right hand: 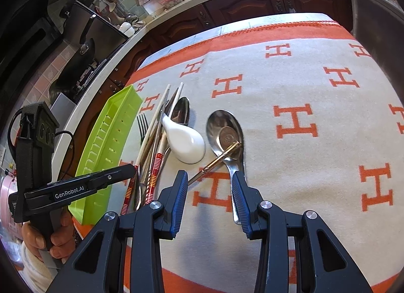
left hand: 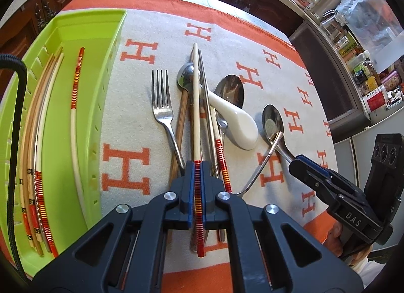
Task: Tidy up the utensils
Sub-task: 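Lift the striped chopstick with left gripper and carry it over the tray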
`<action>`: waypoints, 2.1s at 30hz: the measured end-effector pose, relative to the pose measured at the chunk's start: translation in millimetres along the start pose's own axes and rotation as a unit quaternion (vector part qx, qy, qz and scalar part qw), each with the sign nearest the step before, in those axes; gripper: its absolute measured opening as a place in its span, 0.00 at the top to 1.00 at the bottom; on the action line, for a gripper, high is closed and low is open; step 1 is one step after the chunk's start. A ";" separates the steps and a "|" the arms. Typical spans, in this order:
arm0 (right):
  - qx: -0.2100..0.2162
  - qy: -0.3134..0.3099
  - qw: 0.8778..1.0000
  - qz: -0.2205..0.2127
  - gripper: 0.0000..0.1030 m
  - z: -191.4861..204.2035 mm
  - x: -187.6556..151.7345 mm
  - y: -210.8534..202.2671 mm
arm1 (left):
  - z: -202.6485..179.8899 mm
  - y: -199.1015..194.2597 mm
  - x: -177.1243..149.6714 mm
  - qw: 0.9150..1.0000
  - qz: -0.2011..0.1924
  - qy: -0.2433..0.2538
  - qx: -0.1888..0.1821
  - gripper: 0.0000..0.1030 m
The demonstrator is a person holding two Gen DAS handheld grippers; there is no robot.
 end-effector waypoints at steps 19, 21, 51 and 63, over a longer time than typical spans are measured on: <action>0.005 -0.007 1.000 0.003 0.63 4.1 -2.3 -0.1 | -4.4 12.7 -6.9 0.994 -0.010 0.064 0.086 0.98; 0.005 -0.007 1.000 0.003 0.63 3.6 -2.8 -0.6 | -6.0 14.0 -6.0 0.994 -0.012 0.067 0.090 0.98; 0.001 -0.063 0.998 0.009 0.63 51.0 6.7 -5.7 | 3.1 -88.6 2.5 0.989 -0.119 0.066 0.058 0.97; 0.010 -0.080 0.997 0.016 0.63 86.7 20.3 7.2 | 83.0 -162.5 14.0 0.982 -0.173 0.003 0.072 0.97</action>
Point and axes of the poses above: each gripper's, at about its wrist camera, not at the fingertips, and y roughly the way its jaws point, z to its left, x to its top, the point moved 6 cm from there along y, roughly the way its jaws point, and after that the axes turned 6 degrees about -y, right-handed, at the moved point
